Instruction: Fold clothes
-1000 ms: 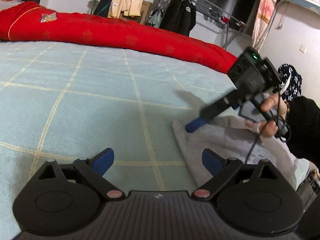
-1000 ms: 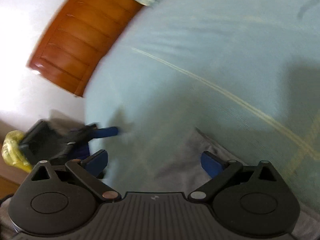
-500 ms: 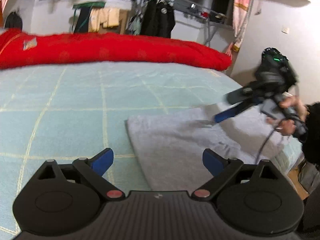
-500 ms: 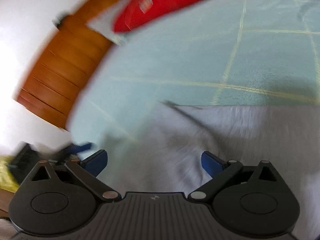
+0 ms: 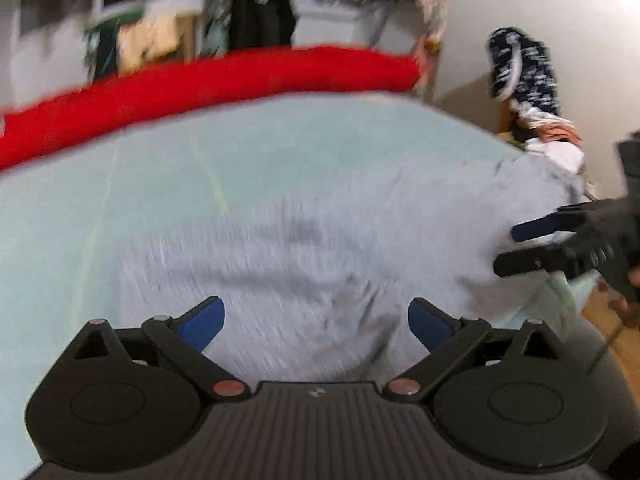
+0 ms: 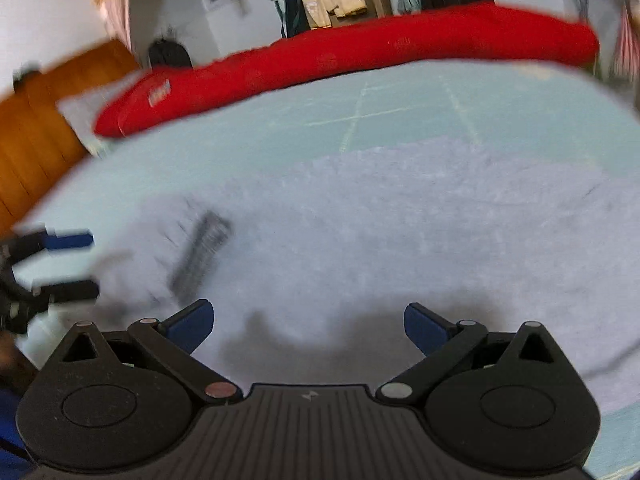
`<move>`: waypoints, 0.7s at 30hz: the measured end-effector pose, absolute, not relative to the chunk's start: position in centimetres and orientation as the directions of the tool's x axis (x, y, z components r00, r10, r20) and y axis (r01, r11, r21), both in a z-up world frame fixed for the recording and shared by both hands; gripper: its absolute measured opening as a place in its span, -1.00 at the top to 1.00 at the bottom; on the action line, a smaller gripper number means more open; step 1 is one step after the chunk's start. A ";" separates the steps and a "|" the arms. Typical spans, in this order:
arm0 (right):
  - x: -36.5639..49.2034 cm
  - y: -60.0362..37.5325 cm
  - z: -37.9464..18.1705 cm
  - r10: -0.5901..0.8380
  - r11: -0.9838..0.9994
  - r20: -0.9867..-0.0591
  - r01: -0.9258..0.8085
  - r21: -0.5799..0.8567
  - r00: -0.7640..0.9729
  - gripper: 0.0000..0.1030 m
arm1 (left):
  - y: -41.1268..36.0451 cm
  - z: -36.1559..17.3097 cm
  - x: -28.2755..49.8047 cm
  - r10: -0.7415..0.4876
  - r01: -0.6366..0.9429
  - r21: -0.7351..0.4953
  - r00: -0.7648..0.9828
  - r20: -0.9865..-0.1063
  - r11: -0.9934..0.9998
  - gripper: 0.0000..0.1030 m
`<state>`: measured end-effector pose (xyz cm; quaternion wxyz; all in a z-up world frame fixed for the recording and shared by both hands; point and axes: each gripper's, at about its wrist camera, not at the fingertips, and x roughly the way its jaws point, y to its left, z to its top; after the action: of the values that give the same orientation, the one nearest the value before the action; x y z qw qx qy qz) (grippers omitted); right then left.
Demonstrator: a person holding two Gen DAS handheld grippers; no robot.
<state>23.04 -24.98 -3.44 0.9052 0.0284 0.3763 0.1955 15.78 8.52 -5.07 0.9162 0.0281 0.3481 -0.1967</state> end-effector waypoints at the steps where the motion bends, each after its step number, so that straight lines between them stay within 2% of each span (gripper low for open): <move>1: 22.9 -24.6 -4.0 0.355 0.927 -0.681 -0.337 0.166 0.640 -1.00 | 8.5 -5.9 15.6 -0.330 0.358 -0.100 0.671 -0.664 0.928 -0.90; 4: 22.0 -25.3 -5.6 0.340 0.930 -0.685 -0.339 0.141 0.645 -1.00 | 8.4 -7.5 14.0 -0.278 0.302 -0.087 0.679 -0.679 0.949 -0.90; 9: 20.2 -26.0 -6.6 0.346 0.930 -0.634 -0.343 0.133 0.692 -1.00 | 7.6 -5.7 10.6 -0.225 0.252 -0.052 0.729 -0.646 0.966 -0.91; 14: 19.3 -28.2 -4.1 0.339 0.940 -0.550 -0.301 0.161 0.763 -1.00 | 6.3 -3.6 10.1 -0.246 0.278 -0.039 0.763 -0.599 0.960 -0.91; 17: 19.9 -29.8 -4.5 0.260 0.965 -0.563 -0.238 0.113 0.785 -1.00 | 5.4 -3.0 10.5 -0.251 0.294 -0.022 0.773 -0.583 0.955 -0.91; 20: 20.1 -32.2 -6.3 0.264 0.963 -0.597 -0.178 0.201 0.757 -1.00 | 4.9 -3.0 11.0 -0.289 0.311 -0.058 0.779 -0.557 0.949 -0.91; 21: 19.7 -32.6 -6.6 0.275 0.960 -0.581 -0.185 0.210 0.766 -1.00 | 4.8 -3.2 11.4 -0.295 0.310 -0.070 0.777 -0.556 0.948 -0.91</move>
<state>19.66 -32.62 -6.60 0.9372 0.0704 0.3190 0.1226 11.39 4.81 -3.18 0.9426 0.0128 0.2927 -0.1602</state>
